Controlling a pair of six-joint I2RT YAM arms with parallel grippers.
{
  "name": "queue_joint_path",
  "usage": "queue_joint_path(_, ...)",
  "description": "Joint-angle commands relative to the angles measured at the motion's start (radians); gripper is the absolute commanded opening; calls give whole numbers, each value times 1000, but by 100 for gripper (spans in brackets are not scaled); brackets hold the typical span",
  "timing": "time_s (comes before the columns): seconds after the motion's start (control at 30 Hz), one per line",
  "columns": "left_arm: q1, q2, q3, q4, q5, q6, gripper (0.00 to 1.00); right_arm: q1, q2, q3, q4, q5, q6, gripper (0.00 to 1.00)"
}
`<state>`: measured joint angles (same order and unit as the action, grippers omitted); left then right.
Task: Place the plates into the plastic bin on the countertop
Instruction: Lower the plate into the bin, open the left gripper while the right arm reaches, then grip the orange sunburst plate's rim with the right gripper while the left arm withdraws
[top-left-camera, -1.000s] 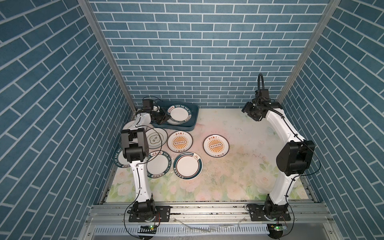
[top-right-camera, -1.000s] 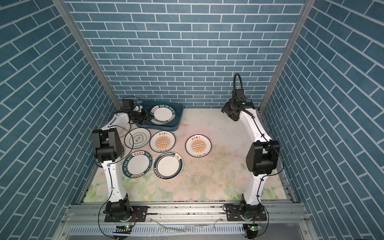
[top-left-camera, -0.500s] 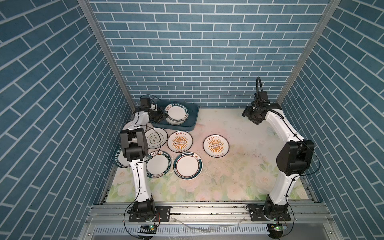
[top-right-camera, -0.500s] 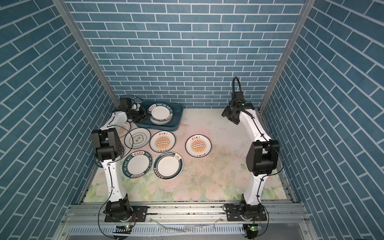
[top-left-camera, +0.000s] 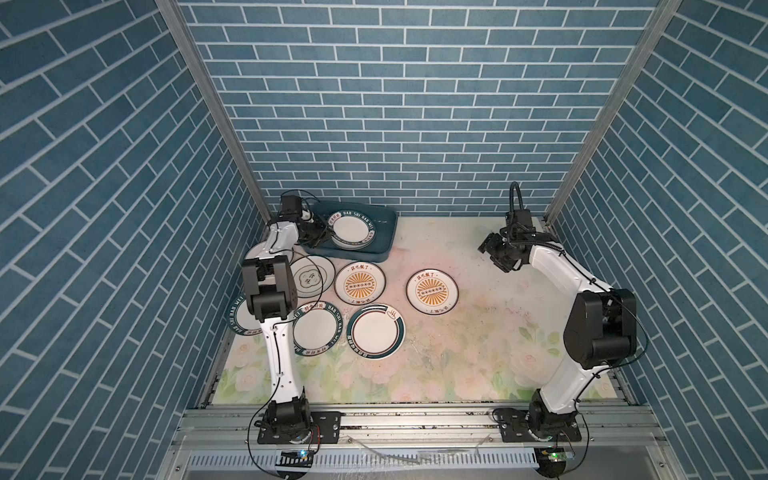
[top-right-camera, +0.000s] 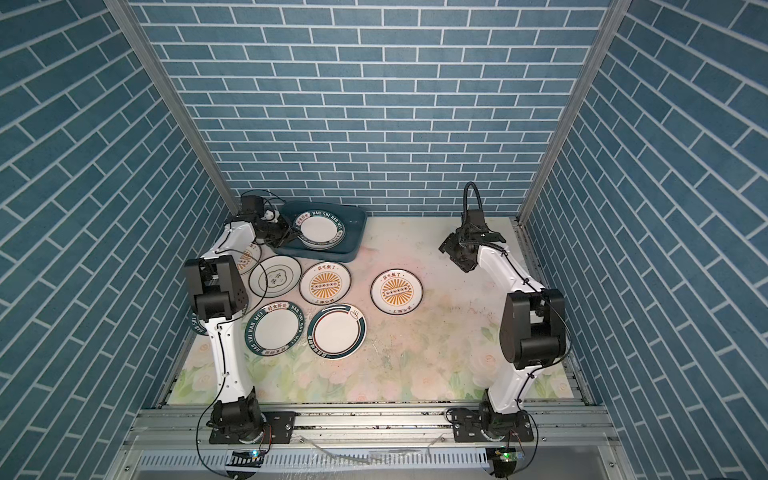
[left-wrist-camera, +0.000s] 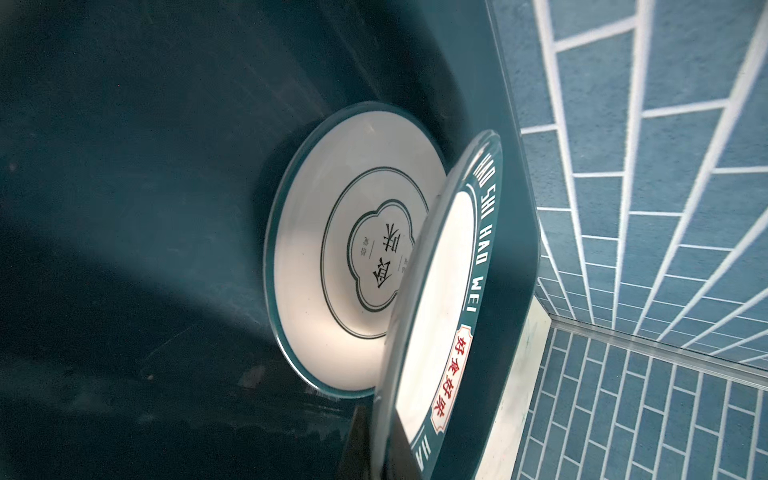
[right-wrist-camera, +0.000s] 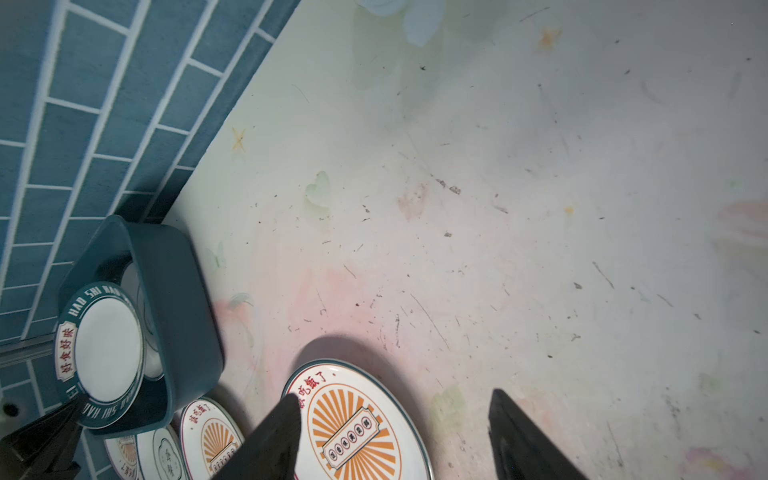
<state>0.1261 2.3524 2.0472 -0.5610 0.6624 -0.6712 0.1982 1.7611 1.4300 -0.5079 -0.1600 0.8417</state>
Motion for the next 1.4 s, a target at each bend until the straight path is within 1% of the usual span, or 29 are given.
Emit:
queue_joint_path(0.0,-4,31,37,13,12,-4,0,36,-8,13,66,-70,8,72)
queue_joint_path(0.07,-8,42,41,25,15,-10,0,52,12,9,96,-109,-1,72)
queue_joint_path(0.17,-9,65,65,27,13,-20,1,76,35,-11,132,-127,7,72)
queue_joint_path(0.3,-16,91,95,27,5,-24,2,89,31,-70,187,-132,45,72)
queue_joint_path(0.43,-26,122,136,17,8,-32,4,93,6,-115,193,-114,56,72)
queue_joint_path(0.47,-29,132,148,14,9,-34,6,94,0,-123,193,-109,57,72)
queue_joint_path(0.57,-37,155,186,-15,1,-31,18,93,-9,-145,193,-102,57,72)
queue_joint_path(0.7,-38,150,183,-37,-19,-24,40,93,-4,-162,195,-110,56,72)
queue_joint_path(0.8,-38,133,178,-54,-39,-5,48,93,-4,-177,196,-111,53,72)
queue_joint_path(1.07,-37,92,174,-95,-60,31,76,93,13,-226,236,-146,46,72)
queue_joint_path(1.23,-37,78,189,-133,-63,51,81,93,22,-243,260,-171,31,71)
queue_joint_path(1.37,-37,-24,107,-47,-56,72,87,95,27,-271,298,-199,28,71)
